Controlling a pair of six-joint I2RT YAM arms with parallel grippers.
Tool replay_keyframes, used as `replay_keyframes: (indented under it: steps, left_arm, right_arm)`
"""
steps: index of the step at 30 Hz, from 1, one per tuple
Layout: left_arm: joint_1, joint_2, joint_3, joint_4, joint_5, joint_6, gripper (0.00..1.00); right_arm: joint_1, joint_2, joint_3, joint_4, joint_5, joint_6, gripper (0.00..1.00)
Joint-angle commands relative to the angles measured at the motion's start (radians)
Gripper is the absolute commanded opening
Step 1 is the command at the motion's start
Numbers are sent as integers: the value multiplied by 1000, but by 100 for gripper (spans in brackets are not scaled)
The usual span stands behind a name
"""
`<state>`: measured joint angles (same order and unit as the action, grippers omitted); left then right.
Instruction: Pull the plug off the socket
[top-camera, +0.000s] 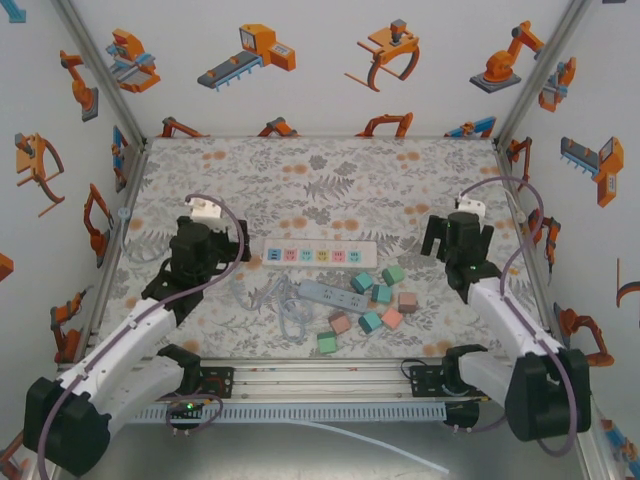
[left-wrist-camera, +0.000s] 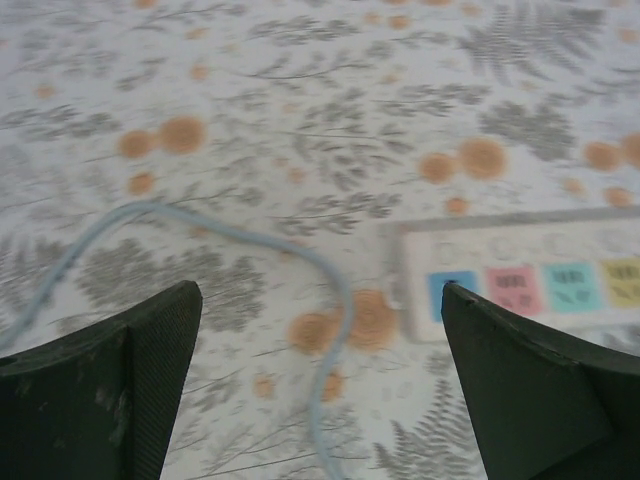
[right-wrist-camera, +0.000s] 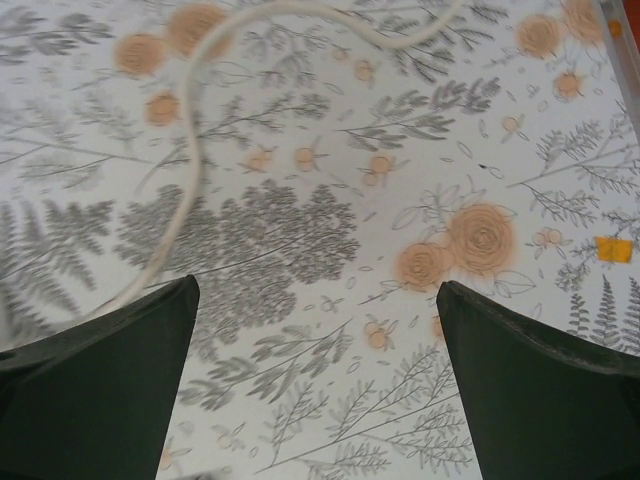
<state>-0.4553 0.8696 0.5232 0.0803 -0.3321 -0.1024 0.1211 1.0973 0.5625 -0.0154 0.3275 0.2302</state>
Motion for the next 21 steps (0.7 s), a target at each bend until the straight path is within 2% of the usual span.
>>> replay_keyframes:
  steps: [1,7,9,10,14,17,18,21]
  left_arm:
    - [65,-44,-51,71,-209,99,97]
    - [191,-74,-196,238,-208,121,97]
    - [217,-54,-216,279,-193,109,97]
    - [230,-35,-221,297,-179,103,97]
    - [266,56,-232,368,-143,91,97]
    - [287,126,-236,427,-114,80,97]
    - [293,149,-233,443,-105,79,97]
    - [305,198,-230,477,-85,78,97]
  right_arm:
    - [-50,90,-22,176,12,-15,93]
    - [-75,287,-29,401,5,-49,93]
    - [-77,333,-36,489,-55,-86,93]
    - [-75,349,-12,467,-92,-119,92]
    - [-75,370,0,474,-96,-145,92]
    - [-75,362,-64,616,-107,-202,94]
    - [-76,396,-120,760,-119,-215,95]
    - [-96,400,-145,802,-130,-188,96]
